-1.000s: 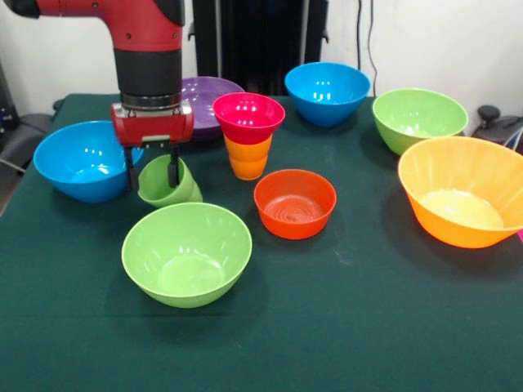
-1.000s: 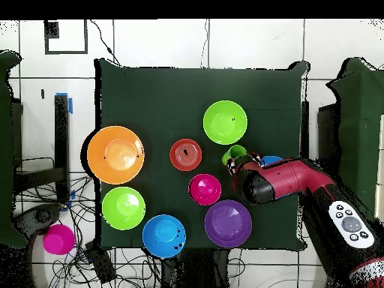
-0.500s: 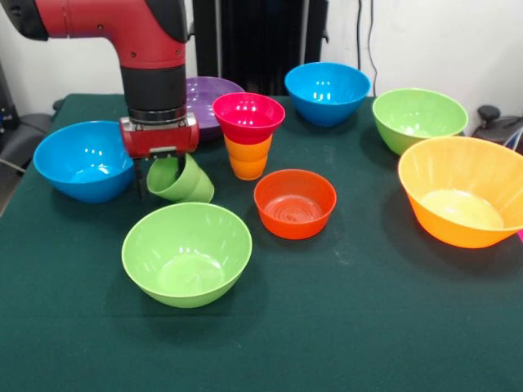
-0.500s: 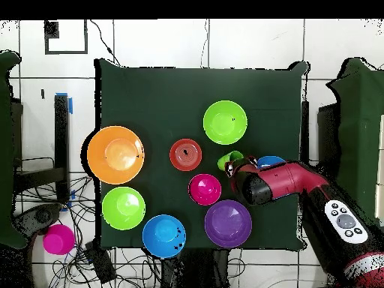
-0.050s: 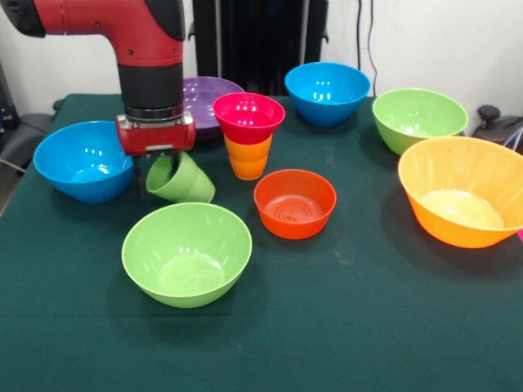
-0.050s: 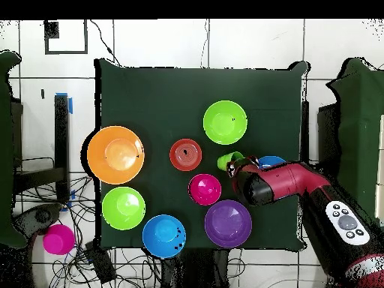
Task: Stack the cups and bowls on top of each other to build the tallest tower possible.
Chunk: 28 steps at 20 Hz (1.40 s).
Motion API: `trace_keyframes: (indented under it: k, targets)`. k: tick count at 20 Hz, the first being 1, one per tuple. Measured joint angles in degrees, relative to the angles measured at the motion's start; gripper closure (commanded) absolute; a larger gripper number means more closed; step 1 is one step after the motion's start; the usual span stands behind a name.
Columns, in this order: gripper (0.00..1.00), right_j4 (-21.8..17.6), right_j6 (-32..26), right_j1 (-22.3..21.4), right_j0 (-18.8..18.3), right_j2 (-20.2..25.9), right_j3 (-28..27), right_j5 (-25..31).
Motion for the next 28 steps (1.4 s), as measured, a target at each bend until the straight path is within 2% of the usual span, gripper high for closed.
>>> trace_keyframes:
  k: [9,18,28]
  targets:
    - [1.0,0.02,0.0,-2.08,0.25,-0.1,0.9,-3.81]
    - [1.0,0.21,0.0,-4.58,1.4,-0.77,2.04,-4.04]
    - [1.0,3.03,0.0,-7.32,0.81,-1.22,6.35,-4.04]
